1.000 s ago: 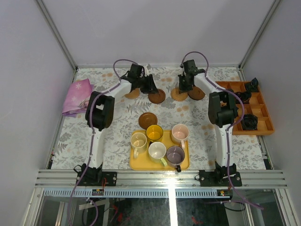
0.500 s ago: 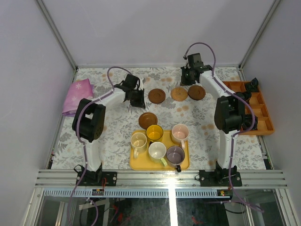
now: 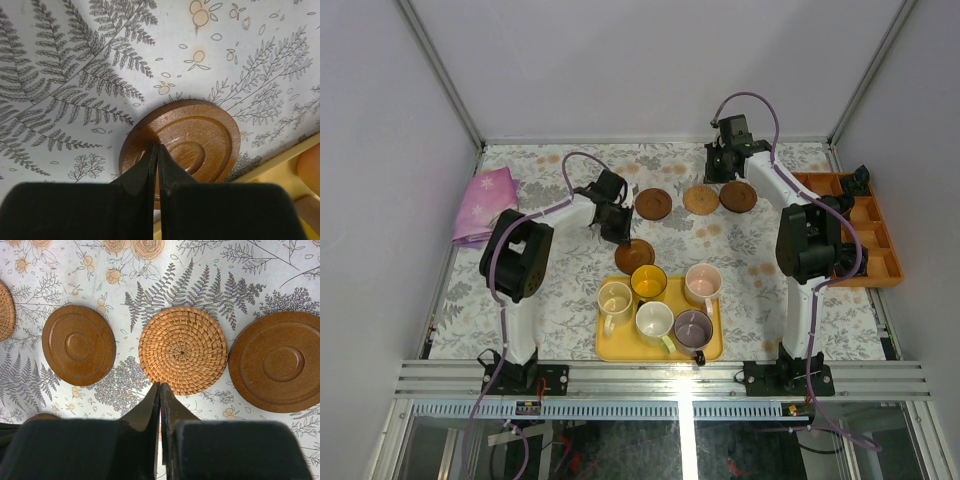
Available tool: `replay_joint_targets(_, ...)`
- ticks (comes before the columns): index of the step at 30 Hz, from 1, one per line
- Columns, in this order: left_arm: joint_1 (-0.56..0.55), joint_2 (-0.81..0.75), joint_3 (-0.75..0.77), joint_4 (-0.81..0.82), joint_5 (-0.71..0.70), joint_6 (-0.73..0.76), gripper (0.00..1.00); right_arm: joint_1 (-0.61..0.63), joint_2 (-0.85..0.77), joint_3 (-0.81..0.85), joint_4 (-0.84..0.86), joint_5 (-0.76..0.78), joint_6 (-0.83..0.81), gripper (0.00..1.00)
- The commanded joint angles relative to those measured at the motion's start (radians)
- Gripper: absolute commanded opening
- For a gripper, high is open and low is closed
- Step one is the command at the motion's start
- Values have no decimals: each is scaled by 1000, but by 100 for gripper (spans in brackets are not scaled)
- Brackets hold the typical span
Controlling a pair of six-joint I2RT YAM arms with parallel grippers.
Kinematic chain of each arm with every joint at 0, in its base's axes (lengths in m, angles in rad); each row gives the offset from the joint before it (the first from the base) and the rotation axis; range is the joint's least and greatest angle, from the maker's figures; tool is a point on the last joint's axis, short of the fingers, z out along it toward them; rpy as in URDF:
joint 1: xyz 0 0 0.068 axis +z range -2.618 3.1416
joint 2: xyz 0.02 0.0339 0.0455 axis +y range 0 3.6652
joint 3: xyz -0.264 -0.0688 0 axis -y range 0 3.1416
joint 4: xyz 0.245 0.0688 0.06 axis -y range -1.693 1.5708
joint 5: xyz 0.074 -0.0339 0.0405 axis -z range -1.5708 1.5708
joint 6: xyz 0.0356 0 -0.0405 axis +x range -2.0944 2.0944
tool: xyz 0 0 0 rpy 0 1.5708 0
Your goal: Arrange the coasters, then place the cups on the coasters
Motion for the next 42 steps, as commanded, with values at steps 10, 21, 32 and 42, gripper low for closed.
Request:
replay_joint_targets(10,67,84,-9,-106,-182,-135,0,-4,-70,31,-35,12,3,0)
replay_joint_targets(21,260,47,-28,-128,-310,-302,0,-5,-53,42,-42,-8,13,0)
replay_joint_targets(32,338,63,34,-173,-474,-387,0,-4,-56,52,-68,-11,5,0)
replay_joint_targets(42,423,108,134,-118,-419,-433,0,-1,-25,71,-30,-172,-5,0)
